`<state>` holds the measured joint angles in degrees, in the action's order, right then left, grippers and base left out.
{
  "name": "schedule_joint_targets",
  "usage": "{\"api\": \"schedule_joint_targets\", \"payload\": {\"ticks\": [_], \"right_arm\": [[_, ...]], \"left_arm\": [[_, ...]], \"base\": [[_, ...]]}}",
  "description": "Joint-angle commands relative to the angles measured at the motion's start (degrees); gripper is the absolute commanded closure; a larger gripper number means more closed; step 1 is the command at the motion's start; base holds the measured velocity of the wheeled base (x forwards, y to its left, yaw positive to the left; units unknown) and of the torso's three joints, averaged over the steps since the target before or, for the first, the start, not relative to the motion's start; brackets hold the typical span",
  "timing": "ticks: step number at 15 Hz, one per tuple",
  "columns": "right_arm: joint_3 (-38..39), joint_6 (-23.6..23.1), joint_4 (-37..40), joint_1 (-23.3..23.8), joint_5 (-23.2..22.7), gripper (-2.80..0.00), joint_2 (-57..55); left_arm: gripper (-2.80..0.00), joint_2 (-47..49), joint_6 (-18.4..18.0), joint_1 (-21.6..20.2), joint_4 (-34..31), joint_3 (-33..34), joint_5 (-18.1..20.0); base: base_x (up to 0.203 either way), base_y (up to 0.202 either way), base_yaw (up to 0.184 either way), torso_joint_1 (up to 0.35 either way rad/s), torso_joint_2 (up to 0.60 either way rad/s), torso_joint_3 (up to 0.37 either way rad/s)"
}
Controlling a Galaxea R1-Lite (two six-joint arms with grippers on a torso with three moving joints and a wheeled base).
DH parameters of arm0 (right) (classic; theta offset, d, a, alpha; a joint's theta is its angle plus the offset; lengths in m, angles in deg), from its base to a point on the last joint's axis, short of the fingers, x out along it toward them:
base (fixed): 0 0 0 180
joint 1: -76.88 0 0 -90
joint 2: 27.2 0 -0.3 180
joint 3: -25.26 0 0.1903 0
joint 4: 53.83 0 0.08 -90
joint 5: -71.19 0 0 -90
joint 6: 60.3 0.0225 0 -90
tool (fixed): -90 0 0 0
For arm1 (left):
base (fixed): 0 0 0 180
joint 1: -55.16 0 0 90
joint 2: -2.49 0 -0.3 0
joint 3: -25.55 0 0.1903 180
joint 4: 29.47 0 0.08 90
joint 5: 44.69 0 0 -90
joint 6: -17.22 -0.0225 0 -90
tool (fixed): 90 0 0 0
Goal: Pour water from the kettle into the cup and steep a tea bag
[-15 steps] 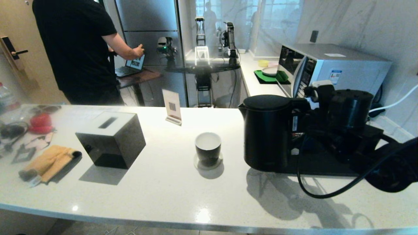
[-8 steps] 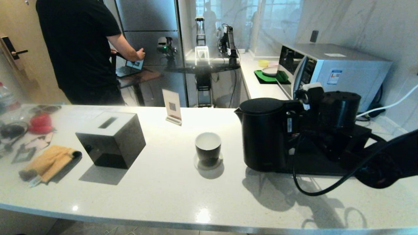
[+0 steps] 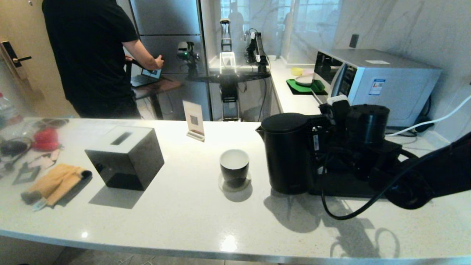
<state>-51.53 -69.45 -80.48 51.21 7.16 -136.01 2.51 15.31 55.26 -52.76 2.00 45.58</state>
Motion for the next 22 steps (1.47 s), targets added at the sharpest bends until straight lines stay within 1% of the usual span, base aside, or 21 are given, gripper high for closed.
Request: {"api": "schedule_joint_targets", "payload": {"ticks": [1, 4, 5, 13, 18, 22], "right_arm": [[-1.3, -1.9, -0.4, -0.6, 0.1, 0.0, -1.2], [-2.8, -3.4, -0.4, -1.3, 0.1, 0.0, -1.9], [-2.9, -4.8, -0.6, -1.4, 0.1, 0.0, -1.9], [-3.7, -9.0, -1.1, -1.8, 0.1, 0.0, -2.7], [-4.2, -10.6, -1.3, -2.7, 0.1, 0.0, -3.5], [-6.1, -12.2, -1.1, -2.9, 0.1, 0.0, -4.6]], "left_arm": [[0.0, 0.0, 0.0, 0.0, 0.0, 0.0, 0.0], [0.0, 0.0, 0.0, 0.0, 0.0, 0.0, 0.0], [0.0, 0.0, 0.0, 0.0, 0.0, 0.0, 0.0], [0.0, 0.0, 0.0, 0.0, 0.0, 0.0, 0.0], [0.0, 0.0, 0.0, 0.0, 0.0, 0.0, 0.0], [0.0, 0.0, 0.0, 0.0, 0.0, 0.0, 0.0]], "base": [[0.0, 0.0, 0.0, 0.0, 0.0, 0.0], [0.0, 0.0, 0.0, 0.0, 0.0, 0.0], [0.0, 0.0, 0.0, 0.0, 0.0, 0.0], [0.0, 0.0, 0.0, 0.0, 0.0, 0.0], [0.0, 0.0, 0.0, 0.0, 0.0, 0.0], [0.0, 0.0, 0.0, 0.0, 0.0, 0.0]]}}
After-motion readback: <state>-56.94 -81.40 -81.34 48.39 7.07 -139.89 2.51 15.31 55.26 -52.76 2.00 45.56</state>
